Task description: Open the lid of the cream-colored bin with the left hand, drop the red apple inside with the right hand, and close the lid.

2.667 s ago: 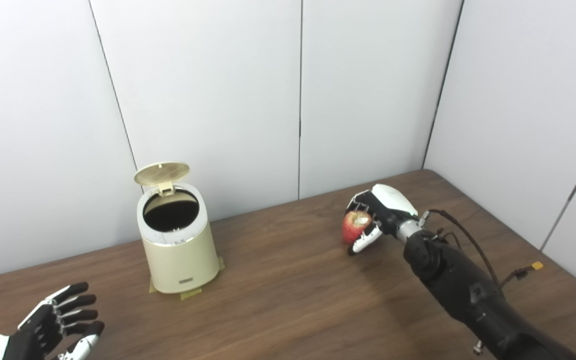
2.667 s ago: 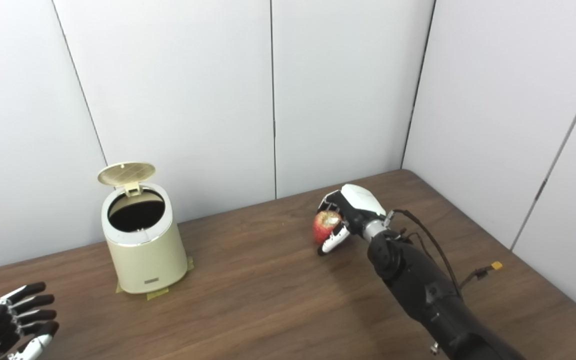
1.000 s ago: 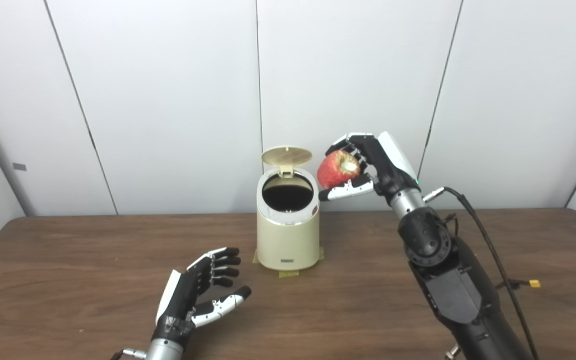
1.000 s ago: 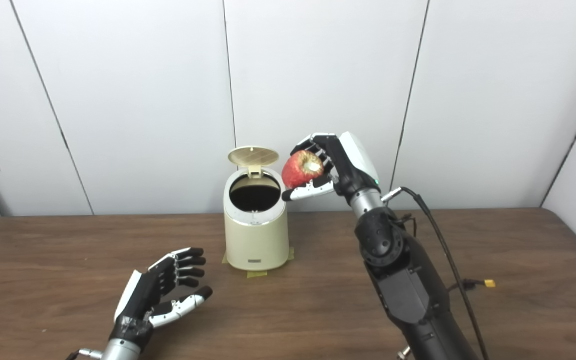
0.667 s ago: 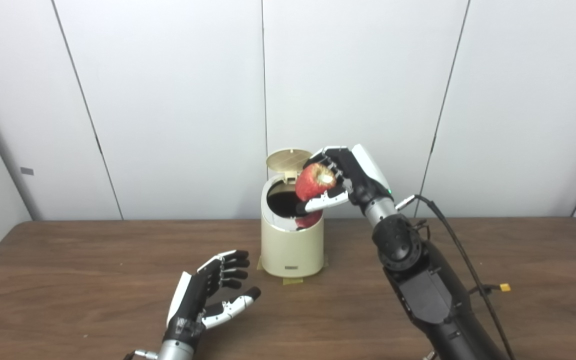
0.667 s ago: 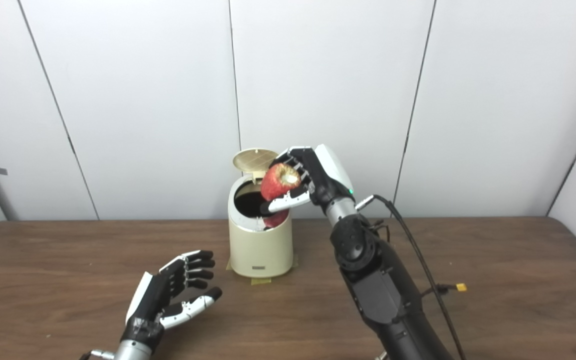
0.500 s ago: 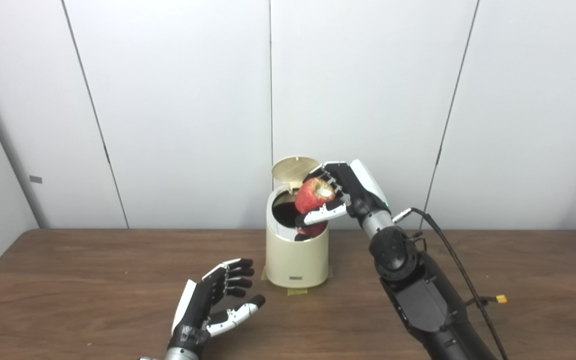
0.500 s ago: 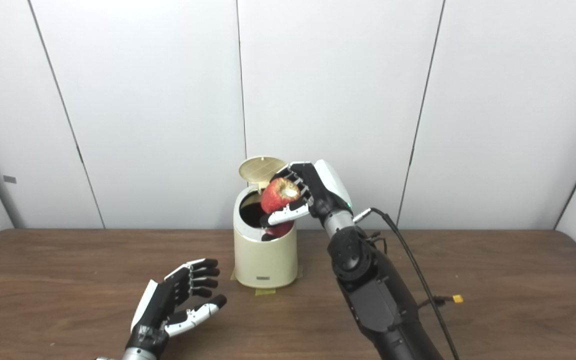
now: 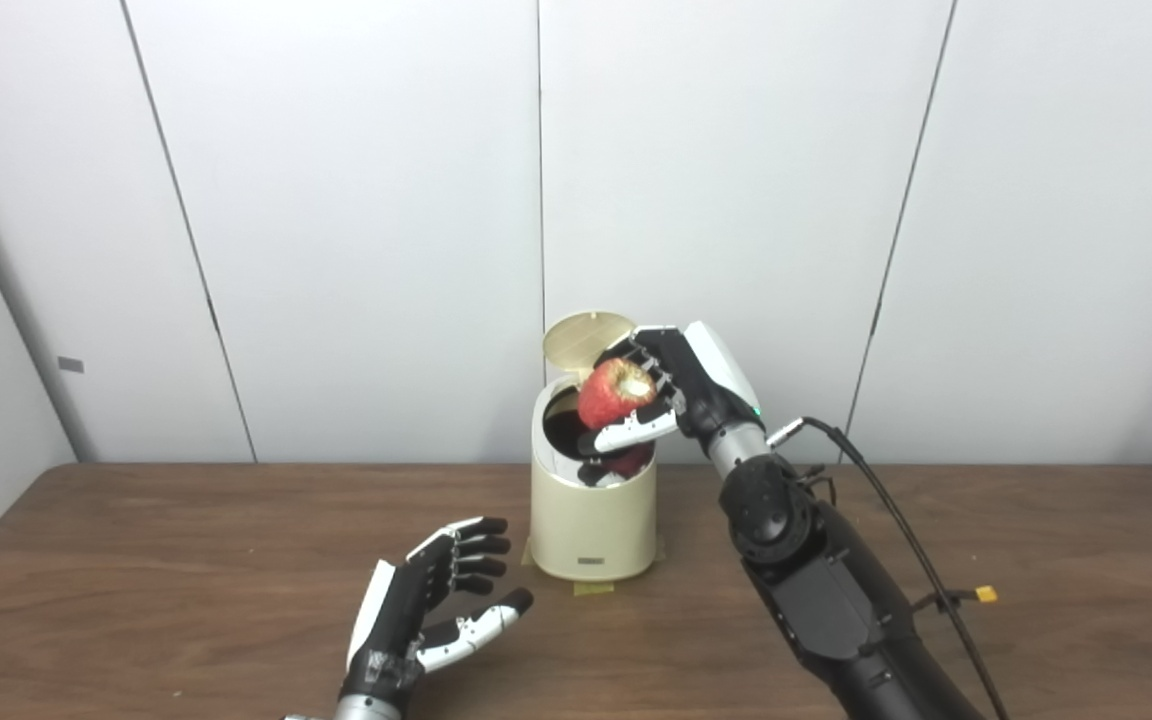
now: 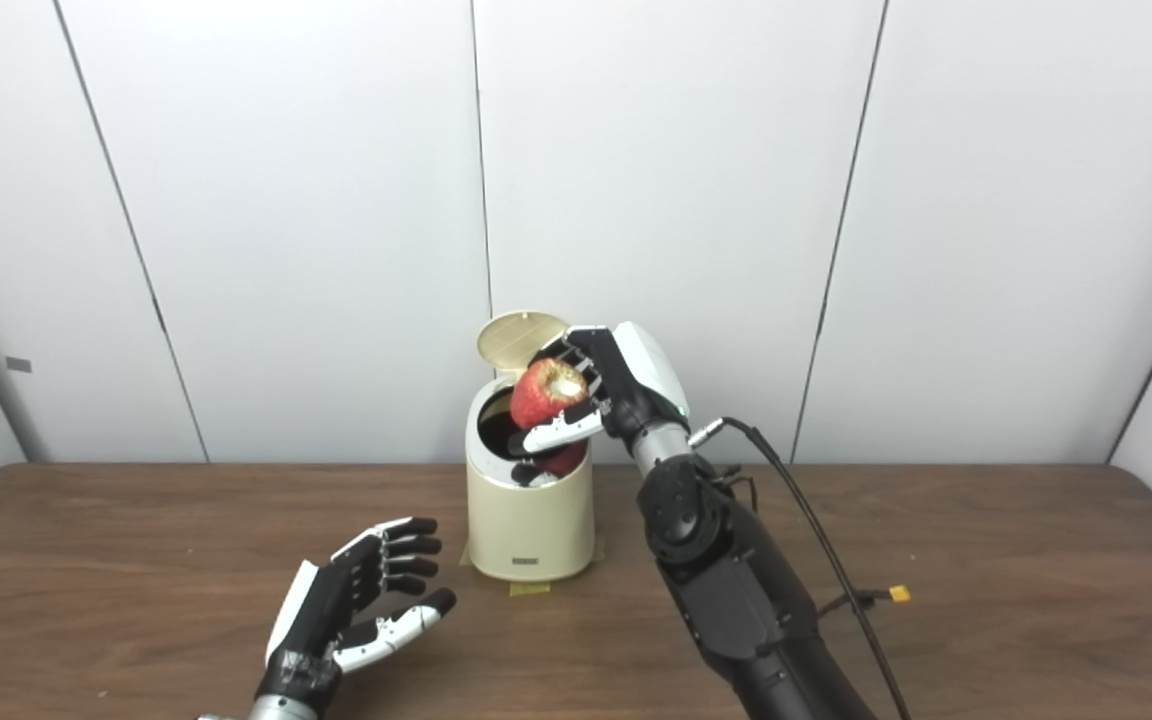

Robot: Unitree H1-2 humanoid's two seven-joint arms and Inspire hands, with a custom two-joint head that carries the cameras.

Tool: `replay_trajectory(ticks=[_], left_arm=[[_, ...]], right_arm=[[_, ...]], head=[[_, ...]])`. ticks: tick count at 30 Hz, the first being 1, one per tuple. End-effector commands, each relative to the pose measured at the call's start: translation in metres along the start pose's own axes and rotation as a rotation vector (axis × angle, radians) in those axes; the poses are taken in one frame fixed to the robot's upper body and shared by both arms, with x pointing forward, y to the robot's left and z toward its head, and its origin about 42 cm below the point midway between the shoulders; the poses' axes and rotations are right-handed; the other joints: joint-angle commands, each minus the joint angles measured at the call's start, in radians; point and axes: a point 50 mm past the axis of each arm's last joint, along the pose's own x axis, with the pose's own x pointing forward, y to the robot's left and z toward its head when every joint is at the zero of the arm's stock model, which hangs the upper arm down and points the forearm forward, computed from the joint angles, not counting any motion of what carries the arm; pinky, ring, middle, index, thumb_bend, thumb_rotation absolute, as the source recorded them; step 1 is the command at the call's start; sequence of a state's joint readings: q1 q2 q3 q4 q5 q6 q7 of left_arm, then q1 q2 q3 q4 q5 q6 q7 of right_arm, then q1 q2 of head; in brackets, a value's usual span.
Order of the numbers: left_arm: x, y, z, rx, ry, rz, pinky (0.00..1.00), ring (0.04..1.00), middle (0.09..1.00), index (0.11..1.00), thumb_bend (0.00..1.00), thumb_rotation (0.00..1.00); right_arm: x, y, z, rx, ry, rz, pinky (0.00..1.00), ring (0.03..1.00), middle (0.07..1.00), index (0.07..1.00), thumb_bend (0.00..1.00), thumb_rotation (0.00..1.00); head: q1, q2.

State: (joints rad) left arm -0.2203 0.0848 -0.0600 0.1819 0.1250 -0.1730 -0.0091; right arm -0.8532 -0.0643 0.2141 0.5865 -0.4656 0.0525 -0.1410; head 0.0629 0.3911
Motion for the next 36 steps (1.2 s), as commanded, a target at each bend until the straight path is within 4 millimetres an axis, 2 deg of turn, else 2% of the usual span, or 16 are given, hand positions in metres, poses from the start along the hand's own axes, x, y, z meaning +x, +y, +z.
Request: replay_trajectory(ticks=[1, 4, 5, 6, 7, 8, 11, 21, 36], left_arm=[[0.002, -0.004, 0.005, -0.002, -0.042, 0.003, 0.64, 0.677, 0.725, 0.753, 0.66, 0.14], [0.002, -0.003, 0.005, -0.003, -0.041, 0.003, 0.63, 0.677, 0.725, 0.755, 0.66, 0.15], [0.002, -0.003, 0.005, -0.004, -0.041, 0.003, 0.64, 0.680, 0.724, 0.753, 0.67, 0.15], [0.002, -0.002, 0.004, -0.005, -0.042, 0.001, 0.64, 0.681, 0.724, 0.753, 0.67, 0.15], [0.001, -0.002, 0.004, -0.003, -0.041, -0.001, 0.64, 0.680, 0.723, 0.752, 0.67, 0.15], [0.001, -0.002, 0.004, -0.001, -0.040, -0.002, 0.64, 0.680, 0.725, 0.753, 0.67, 0.16], [0.001, -0.001, 0.004, 0.004, -0.037, -0.005, 0.64, 0.679, 0.728, 0.755, 0.66, 0.16], [0.001, 0.000, 0.003, 0.003, -0.039, -0.006, 0.64, 0.676, 0.727, 0.751, 0.67, 0.16], [0.000, 0.001, 0.003, -0.001, -0.040, -0.008, 0.65, 0.675, 0.727, 0.754, 0.67, 0.14]], right_arm=[[0.013, -0.010, 0.033, -0.025, -0.110, -0.012, 0.27, 0.341, 0.421, 0.520, 0.52, 0.00], [0.010, -0.010, 0.033, -0.078, -0.119, 0.033, 0.30, 0.388, 0.437, 0.540, 0.52, 0.00], [0.010, -0.010, 0.033, -0.087, -0.121, 0.043, 0.35, 0.451, 0.468, 0.609, 0.55, 0.00], [0.009, -0.010, 0.033, -0.088, -0.125, 0.054, 0.37, 0.473, 0.478, 0.633, 0.56, 0.00], [0.008, -0.010, 0.032, -0.089, -0.129, 0.063, 0.37, 0.487, 0.547, 0.657, 0.73, 0.05], [0.007, -0.010, 0.032, -0.088, -0.132, 0.068, 0.36, 0.473, 0.600, 0.677, 0.83, 0.08], [0.005, -0.010, 0.031, -0.092, -0.137, 0.077, 0.33, 0.432, 0.635, 0.694, 0.89, 0.10], [0.003, -0.011, 0.027, -0.084, -0.137, 0.109, 0.32, 0.415, 0.666, 0.717, 0.91, 0.10], [0.001, -0.007, 0.027, -0.080, -0.139, 0.130, 0.31, 0.419, 0.646, 0.710, 0.91, 0.12]], head=[[0.001, 0.001], [0.000, 0.002], [0.000, 0.002], [-0.001, 0.003], [-0.003, 0.003], [-0.003, 0.003], [-0.004, 0.006], [-0.004, 0.013], [-0.006, 0.015]])
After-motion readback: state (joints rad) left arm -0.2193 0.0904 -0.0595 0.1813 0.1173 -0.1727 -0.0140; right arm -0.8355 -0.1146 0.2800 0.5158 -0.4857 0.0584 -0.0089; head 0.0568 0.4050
